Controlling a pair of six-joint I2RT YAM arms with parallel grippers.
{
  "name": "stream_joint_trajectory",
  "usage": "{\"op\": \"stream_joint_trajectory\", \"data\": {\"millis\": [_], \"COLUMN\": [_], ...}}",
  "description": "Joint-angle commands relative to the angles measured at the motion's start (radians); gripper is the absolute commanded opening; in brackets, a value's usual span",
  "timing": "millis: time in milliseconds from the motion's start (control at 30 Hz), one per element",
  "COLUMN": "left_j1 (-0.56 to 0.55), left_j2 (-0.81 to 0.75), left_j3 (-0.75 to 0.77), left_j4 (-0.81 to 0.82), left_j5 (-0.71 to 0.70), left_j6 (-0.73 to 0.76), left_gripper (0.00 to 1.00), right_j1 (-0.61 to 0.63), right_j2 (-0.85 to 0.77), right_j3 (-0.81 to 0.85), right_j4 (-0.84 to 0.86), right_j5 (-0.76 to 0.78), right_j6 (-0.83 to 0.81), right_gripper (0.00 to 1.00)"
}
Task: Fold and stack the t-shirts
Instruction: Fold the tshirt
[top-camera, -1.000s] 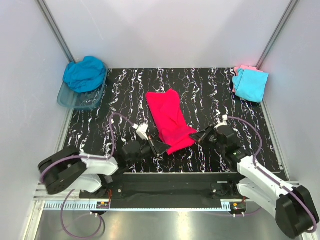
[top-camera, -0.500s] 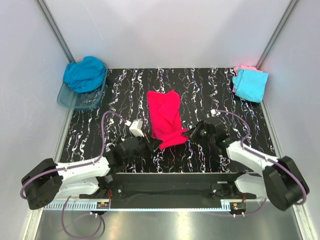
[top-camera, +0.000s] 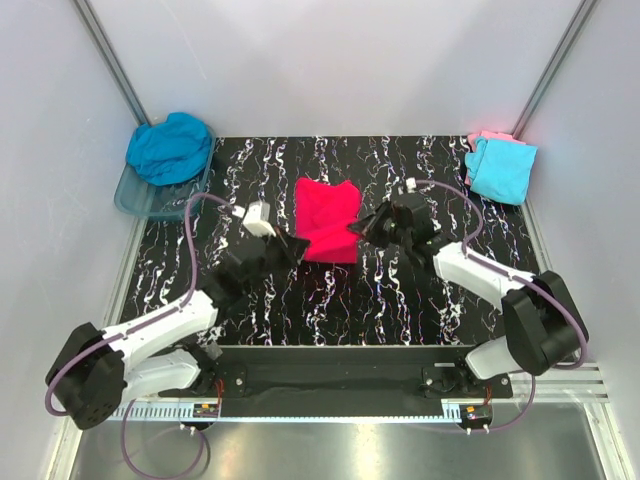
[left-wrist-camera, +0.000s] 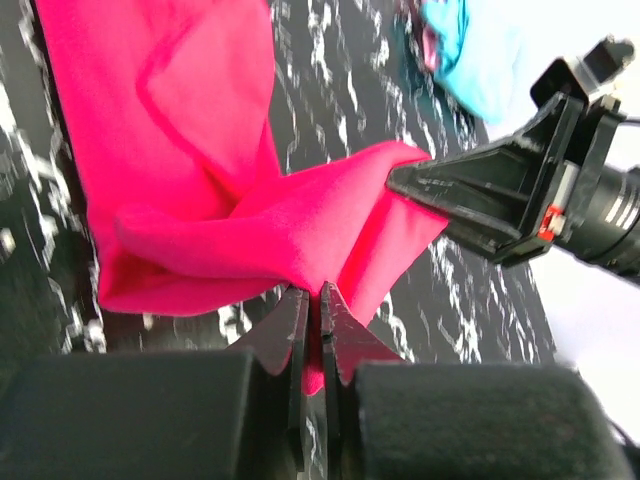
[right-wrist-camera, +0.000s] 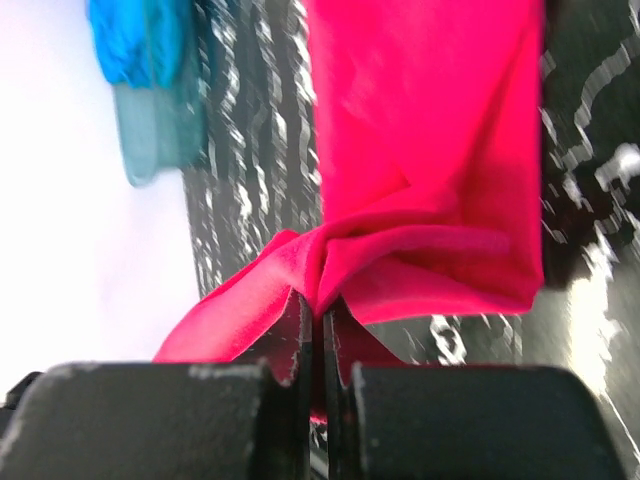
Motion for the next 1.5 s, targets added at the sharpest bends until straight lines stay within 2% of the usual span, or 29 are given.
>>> {"op": "stream_joint_trajectory", "data": {"millis": [0, 133, 533, 633, 1100, 1133, 1167, 1200, 1233, 1267, 1300, 1333, 1367, 1467], "left_j1": [0.064, 0.112, 0.234, 0.265, 0.375, 0.383, 0.386, 0.389, 0.397, 0.399, 0.402, 0.405, 0.412, 0.425], "left_j2": [0.031, 0.109, 0.388, 0.467, 0.754, 0.773, 0.783, 0.79, 0.797, 0.809, 0.815, 0.818, 0.82, 0.806], "left_j3": [0.115, 0.228, 0.374, 0.421, 0.662, 0.675, 0.688, 0.713, 0.724, 0.739, 0.765, 0.777, 0.788, 0.819], "left_j4": [-0.041, -0.055, 0.02, 0.035, 0.019, 0.014, 0.002, -0.004, -0.009, -0.032, -0.043, -0.052, -0.067, -0.093], "left_j5": [0.056, 0.102, 0.248, 0.278, 0.363, 0.364, 0.37, 0.372, 0.37, 0.366, 0.364, 0.364, 0.361, 0.352], "left_j6": [0.103, 0.134, 0.155, 0.152, 0.164, 0.166, 0.169, 0.174, 0.177, 0.181, 0.19, 0.195, 0.197, 0.207], "left_gripper": [0.0, 0.0, 0.0, 0.0, 0.02, 0.05, 0.07, 0.14, 0.28, 0.34, 0.38, 0.42, 0.49, 0.55], "right_j1": [-0.021, -0.03, -0.104, -0.113, -0.17, -0.171, -0.174, -0.18, -0.182, -0.184, -0.185, -0.185, -0.187, -0.188], "right_j2": [0.022, 0.066, 0.236, 0.328, 0.669, 0.705, 0.727, 0.768, 0.784, 0.798, 0.813, 0.83, 0.836, 0.845], "right_j3": [0.103, 0.167, 0.327, 0.385, 0.773, 0.817, 0.848, 0.88, 0.923, 0.945, 0.966, 1.002, 1.016, 1.062], "right_j4": [0.014, 0.004, 0.009, 0.014, -0.046, -0.051, -0.063, -0.074, -0.075, -0.074, -0.074, -0.075, -0.075, -0.075], "right_j5": [0.146, 0.146, 0.129, 0.108, 0.03, 0.013, -0.001, -0.013, -0.033, -0.038, -0.042, -0.045, -0.044, -0.045], "right_j6": [-0.051, -0.068, -0.078, -0.074, -0.086, -0.089, -0.094, -0.094, -0.092, -0.094, -0.098, -0.109, -0.115, -0.134], "right_gripper": [0.0, 0.0, 0.0, 0.0, 0.0, 0.01, 0.05, 0.24, 0.38, 0.54, 0.63, 0.87, 0.98, 1.0]}}
